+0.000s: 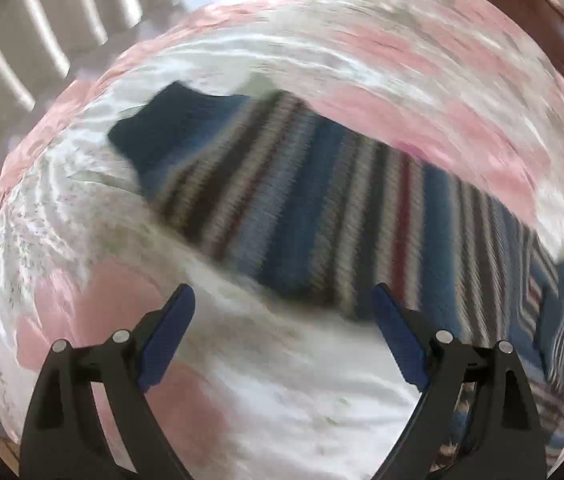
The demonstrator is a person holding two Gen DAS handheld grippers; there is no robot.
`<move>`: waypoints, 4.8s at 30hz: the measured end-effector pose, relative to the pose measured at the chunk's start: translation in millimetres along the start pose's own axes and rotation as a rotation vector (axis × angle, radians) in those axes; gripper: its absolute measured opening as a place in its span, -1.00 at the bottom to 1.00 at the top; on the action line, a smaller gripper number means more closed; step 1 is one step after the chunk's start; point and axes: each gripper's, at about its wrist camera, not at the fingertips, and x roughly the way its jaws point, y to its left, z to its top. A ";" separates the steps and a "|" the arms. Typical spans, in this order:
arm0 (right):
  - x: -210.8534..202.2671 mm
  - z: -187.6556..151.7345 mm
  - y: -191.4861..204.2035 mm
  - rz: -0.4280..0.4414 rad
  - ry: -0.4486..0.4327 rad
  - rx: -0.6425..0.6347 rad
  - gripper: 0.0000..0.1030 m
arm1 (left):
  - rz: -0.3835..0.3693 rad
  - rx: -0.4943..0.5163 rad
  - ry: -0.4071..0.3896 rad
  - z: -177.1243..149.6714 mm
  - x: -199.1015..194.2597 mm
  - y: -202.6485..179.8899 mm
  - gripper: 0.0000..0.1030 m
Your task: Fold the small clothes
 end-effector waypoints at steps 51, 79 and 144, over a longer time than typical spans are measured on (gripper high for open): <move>-21.5 -23.5 -61.0 -0.048 -0.056 0.096 0.36 | -0.391 0.385 -0.224 -91.0 -92.6 -283.1 -0.79; 9.6 2.9 -74.5 -0.123 0.071 0.112 0.40 | -0.469 0.533 0.001 -169.1 -40.0 -336.9 -0.29; 13.5 53.4 -45.6 0.032 -0.032 0.114 -0.58 | -0.250 0.398 0.033 -84.9 51.7 -237.8 -0.25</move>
